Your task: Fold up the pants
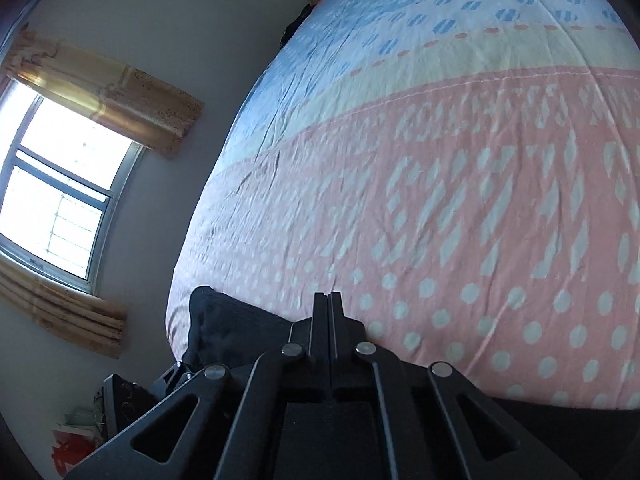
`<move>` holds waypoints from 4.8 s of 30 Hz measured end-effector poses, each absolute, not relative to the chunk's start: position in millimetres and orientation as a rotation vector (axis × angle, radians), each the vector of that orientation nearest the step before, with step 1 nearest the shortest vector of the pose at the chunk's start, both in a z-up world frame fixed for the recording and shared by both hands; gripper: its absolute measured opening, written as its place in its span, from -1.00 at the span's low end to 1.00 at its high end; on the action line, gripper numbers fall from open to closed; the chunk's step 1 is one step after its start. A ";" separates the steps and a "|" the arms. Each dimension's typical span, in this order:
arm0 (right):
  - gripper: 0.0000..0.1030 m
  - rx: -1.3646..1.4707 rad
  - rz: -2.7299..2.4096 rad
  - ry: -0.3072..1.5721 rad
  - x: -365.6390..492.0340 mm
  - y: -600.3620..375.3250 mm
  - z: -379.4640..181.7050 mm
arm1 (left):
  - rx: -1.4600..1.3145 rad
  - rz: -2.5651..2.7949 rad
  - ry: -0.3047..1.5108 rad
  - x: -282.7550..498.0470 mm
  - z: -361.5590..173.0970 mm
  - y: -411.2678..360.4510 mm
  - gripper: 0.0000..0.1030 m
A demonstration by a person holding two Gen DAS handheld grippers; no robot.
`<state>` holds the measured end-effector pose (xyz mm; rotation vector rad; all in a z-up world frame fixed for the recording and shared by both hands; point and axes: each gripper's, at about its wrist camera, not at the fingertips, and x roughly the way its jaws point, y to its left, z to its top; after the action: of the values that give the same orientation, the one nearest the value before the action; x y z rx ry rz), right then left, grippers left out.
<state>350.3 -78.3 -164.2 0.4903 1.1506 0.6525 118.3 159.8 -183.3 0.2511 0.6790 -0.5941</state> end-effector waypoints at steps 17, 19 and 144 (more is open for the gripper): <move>-0.93 0.496 0.670 1.260 356.3 -62.6 -184.6 | 0.259 -0.623 0.662 116.8 -184.0 161.9 0.26; -0.94 0.460 0.667 1.221 351.6 -59.0 -175.0 | 0.256 -0.625 0.659 116.6 -184.0 162.4 0.26; -0.05 0.764 -0.103 0.779 78.4 -614.4 -94.7 | 0.569 -1.071 0.750 78.7 -154.7 -107.2 -0.91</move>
<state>78.4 -614.4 -94.7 0.7637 0.7795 -0.1031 78.7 -107.2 -154.7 0.5691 0.7497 -1.0709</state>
